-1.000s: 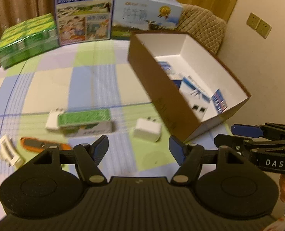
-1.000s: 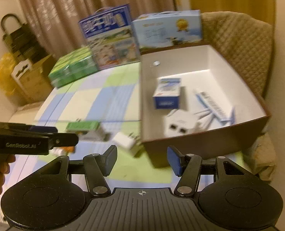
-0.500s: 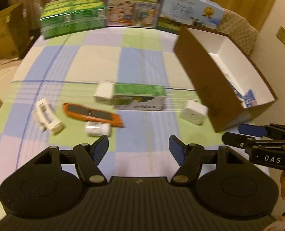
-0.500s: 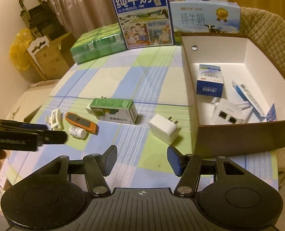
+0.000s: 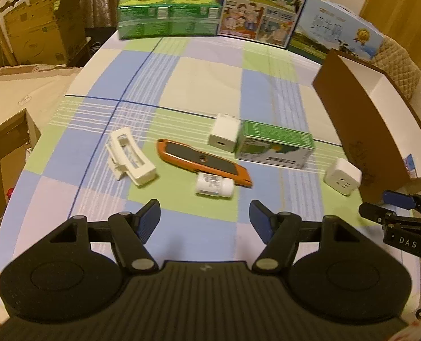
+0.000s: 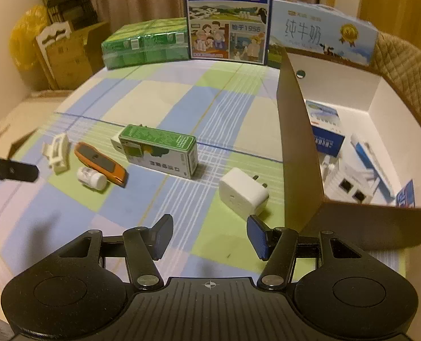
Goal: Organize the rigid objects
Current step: 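Grasp the white square plug adapter with the right tool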
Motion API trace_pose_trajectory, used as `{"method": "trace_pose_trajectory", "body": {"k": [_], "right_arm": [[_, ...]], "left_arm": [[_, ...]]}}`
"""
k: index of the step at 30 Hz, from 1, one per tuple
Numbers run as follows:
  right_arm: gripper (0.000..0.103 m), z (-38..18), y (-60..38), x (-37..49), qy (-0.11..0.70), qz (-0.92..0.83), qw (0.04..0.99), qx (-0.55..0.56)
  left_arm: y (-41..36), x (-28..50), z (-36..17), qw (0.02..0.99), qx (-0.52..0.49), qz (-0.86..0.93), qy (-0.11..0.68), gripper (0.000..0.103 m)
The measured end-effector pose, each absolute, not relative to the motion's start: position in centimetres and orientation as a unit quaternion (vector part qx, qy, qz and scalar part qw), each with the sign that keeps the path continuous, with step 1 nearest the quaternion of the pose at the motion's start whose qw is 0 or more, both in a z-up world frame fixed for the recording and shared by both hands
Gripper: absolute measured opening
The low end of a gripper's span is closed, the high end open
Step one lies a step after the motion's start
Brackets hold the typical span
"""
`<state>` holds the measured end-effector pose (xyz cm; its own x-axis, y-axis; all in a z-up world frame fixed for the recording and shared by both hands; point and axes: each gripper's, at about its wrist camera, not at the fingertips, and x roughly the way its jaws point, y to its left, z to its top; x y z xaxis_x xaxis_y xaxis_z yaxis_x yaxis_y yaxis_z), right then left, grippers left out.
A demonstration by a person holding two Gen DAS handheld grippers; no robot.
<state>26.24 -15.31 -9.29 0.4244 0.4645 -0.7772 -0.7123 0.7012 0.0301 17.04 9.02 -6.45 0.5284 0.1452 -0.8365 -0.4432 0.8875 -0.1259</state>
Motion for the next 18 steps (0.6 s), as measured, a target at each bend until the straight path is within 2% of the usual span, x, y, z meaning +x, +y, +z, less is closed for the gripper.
{"method": "trace_pose_trajectory", "body": {"k": [18], "right_arm": [[0.055,-11.9,-12.1,28.2,0.386,0.344,0.827,-0.222]], "left_arm": [[12.2,18.2,-8.8,0.845,-0.177,0.190,0.468,0.065]]}}
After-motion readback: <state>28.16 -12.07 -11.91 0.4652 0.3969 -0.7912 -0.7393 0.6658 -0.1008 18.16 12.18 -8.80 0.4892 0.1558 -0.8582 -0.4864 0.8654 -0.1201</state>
